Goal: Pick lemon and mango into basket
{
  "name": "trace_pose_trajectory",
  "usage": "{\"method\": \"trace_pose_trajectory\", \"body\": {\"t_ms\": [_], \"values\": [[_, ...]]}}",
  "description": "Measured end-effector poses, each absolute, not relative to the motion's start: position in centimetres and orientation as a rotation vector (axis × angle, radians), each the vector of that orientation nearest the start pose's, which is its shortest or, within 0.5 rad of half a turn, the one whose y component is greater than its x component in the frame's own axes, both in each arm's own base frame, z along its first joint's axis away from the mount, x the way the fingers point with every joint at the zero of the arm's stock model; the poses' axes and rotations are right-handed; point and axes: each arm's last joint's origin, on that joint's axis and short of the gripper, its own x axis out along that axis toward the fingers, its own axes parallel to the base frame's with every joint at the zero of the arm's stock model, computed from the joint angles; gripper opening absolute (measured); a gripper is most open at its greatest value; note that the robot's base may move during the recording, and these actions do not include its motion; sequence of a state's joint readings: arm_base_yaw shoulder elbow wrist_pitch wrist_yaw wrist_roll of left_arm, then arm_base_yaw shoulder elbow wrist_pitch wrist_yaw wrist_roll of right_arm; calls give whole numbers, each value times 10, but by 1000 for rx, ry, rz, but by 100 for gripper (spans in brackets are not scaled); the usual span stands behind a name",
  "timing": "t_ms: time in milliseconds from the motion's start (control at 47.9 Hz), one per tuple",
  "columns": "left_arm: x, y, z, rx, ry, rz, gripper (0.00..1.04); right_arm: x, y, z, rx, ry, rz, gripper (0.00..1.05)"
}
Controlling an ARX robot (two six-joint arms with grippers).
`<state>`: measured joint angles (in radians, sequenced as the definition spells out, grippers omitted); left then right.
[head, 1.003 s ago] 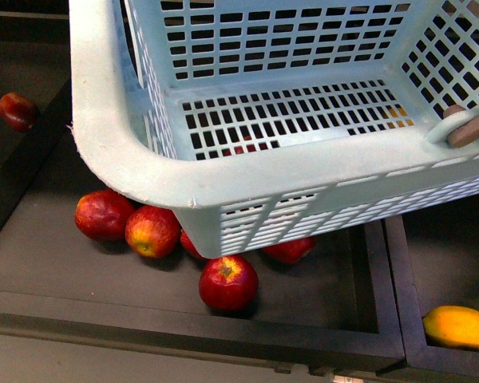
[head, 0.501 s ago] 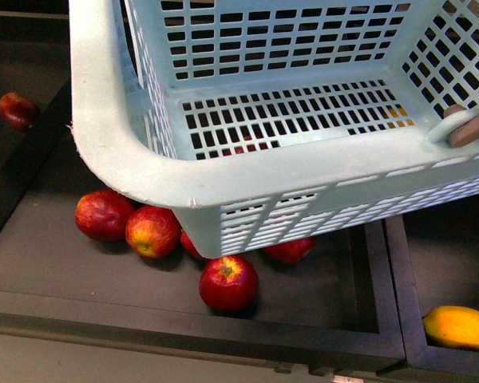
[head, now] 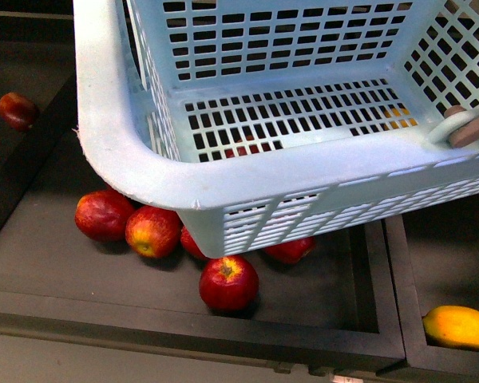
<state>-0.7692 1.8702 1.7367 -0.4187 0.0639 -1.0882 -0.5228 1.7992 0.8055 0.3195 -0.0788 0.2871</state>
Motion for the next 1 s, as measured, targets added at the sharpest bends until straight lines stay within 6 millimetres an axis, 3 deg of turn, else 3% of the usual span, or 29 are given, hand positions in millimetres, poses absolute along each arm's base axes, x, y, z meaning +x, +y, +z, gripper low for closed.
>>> {"method": "trace_pose_trajectory", "body": {"t_ms": [251, 397, 836, 1003], "values": [[308, -301, 332, -804, 902, -431, 5, 260, -131, 226, 412, 392, -375, 62], [308, -301, 332, -804, 904, -434, 5, 261, -97, 261, 392, 305, -268, 62], [308, -301, 332, -804, 904, -433, 5, 277, 15, 268, 311, 337, -17, 62], [308, -301, 332, -804, 903, -433, 5, 271, 27, 255, 293, 383, 2, 66]]}}
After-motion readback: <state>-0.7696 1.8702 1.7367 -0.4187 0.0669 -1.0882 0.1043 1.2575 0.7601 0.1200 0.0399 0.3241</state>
